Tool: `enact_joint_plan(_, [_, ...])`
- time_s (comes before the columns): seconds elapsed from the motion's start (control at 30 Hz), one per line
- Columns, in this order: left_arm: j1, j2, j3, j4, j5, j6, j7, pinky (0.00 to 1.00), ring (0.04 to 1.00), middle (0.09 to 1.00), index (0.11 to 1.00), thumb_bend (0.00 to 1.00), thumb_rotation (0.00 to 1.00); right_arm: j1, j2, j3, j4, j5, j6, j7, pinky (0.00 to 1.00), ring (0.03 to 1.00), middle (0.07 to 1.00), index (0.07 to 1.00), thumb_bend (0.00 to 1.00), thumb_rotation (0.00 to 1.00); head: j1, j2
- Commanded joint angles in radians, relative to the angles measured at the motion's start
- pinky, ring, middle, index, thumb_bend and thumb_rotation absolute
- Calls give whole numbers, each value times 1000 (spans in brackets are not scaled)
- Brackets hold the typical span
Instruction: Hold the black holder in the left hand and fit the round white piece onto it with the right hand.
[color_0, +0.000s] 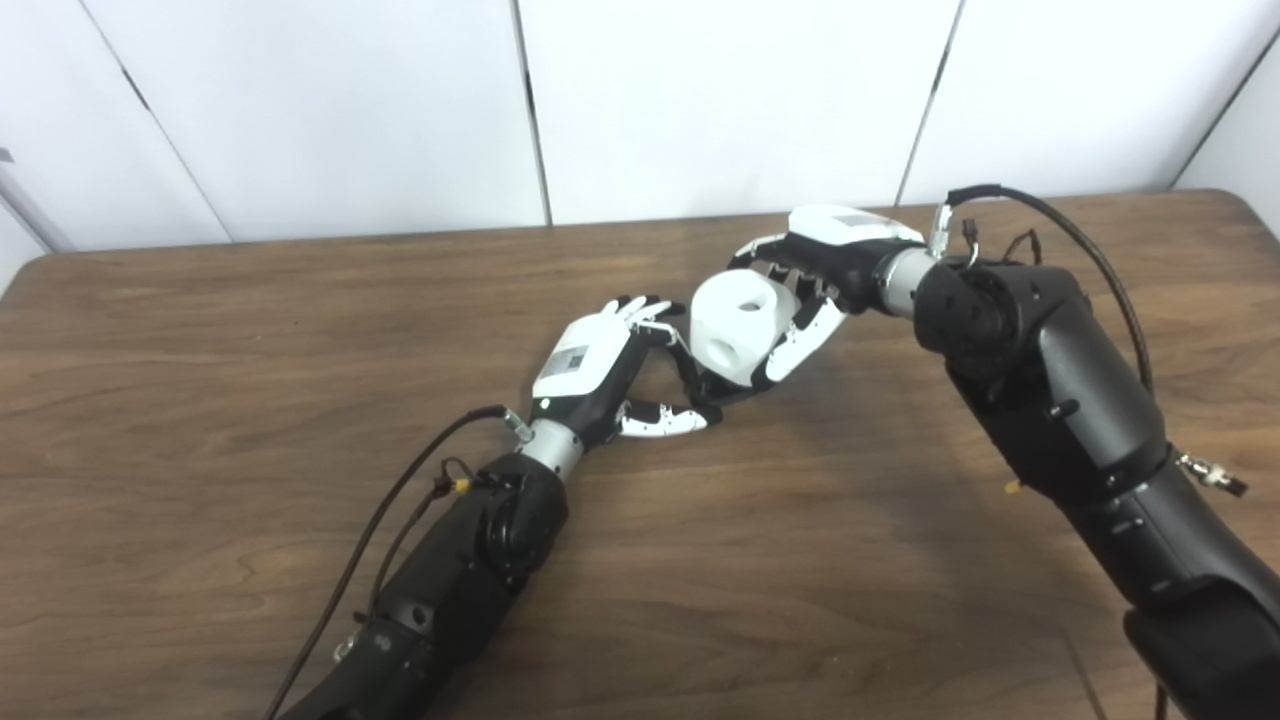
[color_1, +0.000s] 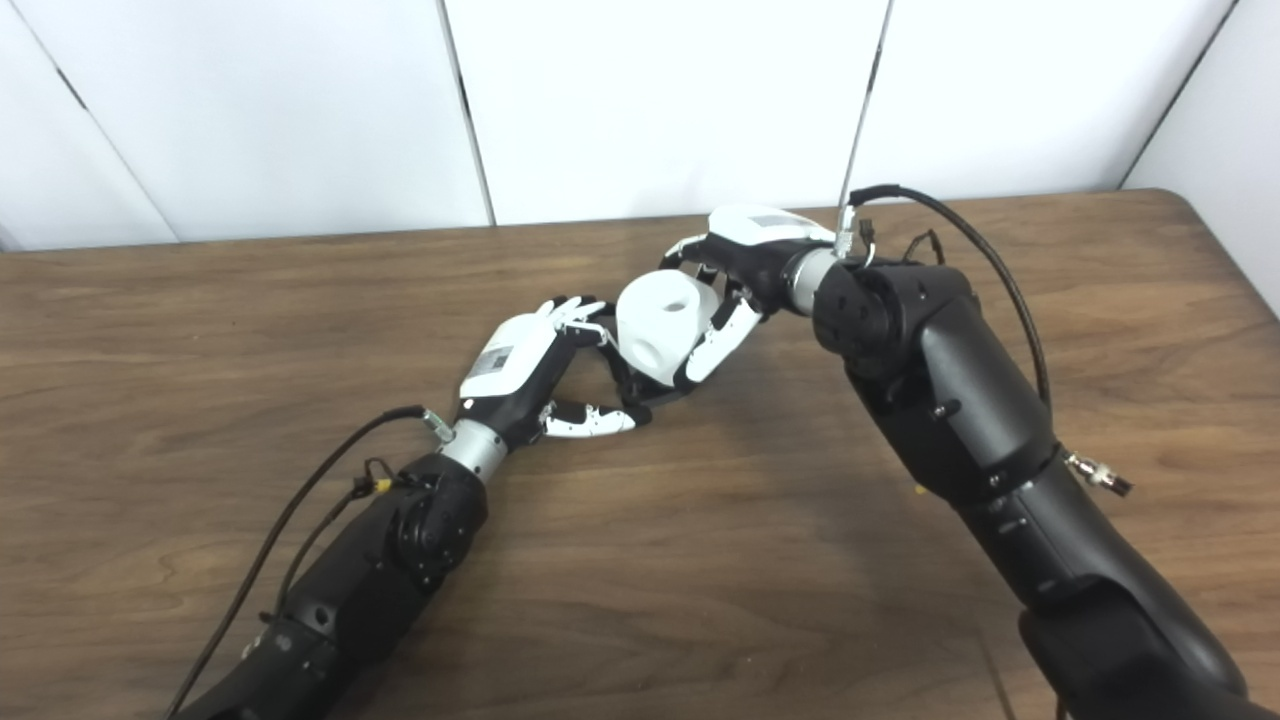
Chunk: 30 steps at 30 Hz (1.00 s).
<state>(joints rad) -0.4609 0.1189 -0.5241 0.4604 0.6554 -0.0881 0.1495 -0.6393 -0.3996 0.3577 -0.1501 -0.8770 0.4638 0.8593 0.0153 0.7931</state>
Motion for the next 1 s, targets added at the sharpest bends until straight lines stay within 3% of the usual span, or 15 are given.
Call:
enact_joint_plan(0.0, [27,-1,-35,31,30,17,-64,1000,952,889,477,522,79,-30,-4,-18,-21,0,1,-32,416,551,692,865,832,326,2,0])
enact_joint_plan(0.37, [23,5,-37,39,30,6,-62,1000,950,887,476,522,78,-36,-2,-26,-19,-5,4,-22,417,567,737,867,857,287,2,-4])
enact_joint_plan(0.63, [20,9,-34,46,29,0,-56,1000,949,886,476,522,80,-78,-20,-41,-34,-61,6,167,538,774,924,949,939,293,3,-13])
enact_joint_plan(0.83, [19,13,-34,39,27,3,-66,1000,955,892,477,522,79,-88,-29,-103,-46,-84,6,256,638,840,959,971,944,195,3,-15])
enact_joint_plan(0.97, [18,12,-33,48,29,1,-58,1000,952,889,477,522,79,-95,-54,-115,-45,-87,5,289,635,864,981,981,935,126,4,-16])
